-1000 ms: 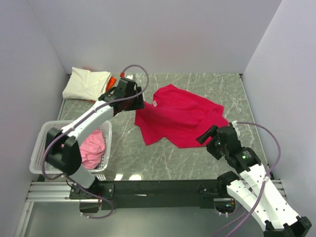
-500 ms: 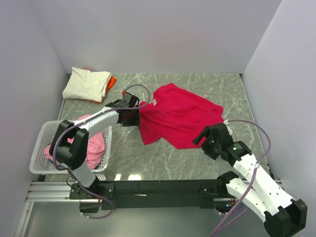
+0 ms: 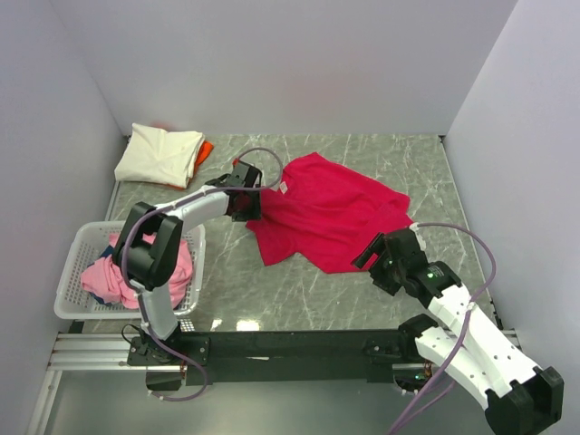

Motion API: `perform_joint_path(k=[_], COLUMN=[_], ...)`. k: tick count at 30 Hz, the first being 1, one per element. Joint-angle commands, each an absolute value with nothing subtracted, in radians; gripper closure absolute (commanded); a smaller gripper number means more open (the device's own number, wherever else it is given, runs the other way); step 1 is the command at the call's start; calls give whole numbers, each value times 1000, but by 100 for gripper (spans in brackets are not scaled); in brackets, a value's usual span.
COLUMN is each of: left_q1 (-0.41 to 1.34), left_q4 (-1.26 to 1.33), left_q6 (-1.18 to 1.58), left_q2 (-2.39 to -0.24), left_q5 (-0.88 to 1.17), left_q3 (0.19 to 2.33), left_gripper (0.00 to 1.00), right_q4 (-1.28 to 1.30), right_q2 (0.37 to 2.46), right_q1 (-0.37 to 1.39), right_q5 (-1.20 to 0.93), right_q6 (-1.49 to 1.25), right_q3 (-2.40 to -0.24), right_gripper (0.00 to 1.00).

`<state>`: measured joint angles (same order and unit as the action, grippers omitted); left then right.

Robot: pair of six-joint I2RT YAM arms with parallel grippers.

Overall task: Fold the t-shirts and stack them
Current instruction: Flatten the tshirt out

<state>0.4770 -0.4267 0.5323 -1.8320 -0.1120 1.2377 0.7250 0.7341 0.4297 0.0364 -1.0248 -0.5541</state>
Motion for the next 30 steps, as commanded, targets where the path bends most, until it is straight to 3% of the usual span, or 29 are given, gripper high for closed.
perform_joint_path(k=[1, 14, 28, 29, 30], left_q1=[476, 472, 465, 465, 463], left_q4=[-390, -379, -391, -394, -400], left_q6=[494, 486, 472, 471, 472], left_q2=[-1870, -1928, -1968, -1965, -1951], left_q5=[-107, -106, -117, -115, -117], left_q3=[1292, 1315, 1345, 1345, 1345], left_gripper=[54, 63, 79, 82, 94], right_q4=[701, 678, 663, 661, 661], right_q2=[738, 802, 838, 841, 842], right_q1=[437, 437, 437, 437, 437], right_q5=[43, 32, 25, 25, 23], right_q6=[-1029, -1026, -1011, -1012, -1009], right_q3=[-561, -589, -601, -603, -604], right_gripper=[13, 13, 13, 13, 13])
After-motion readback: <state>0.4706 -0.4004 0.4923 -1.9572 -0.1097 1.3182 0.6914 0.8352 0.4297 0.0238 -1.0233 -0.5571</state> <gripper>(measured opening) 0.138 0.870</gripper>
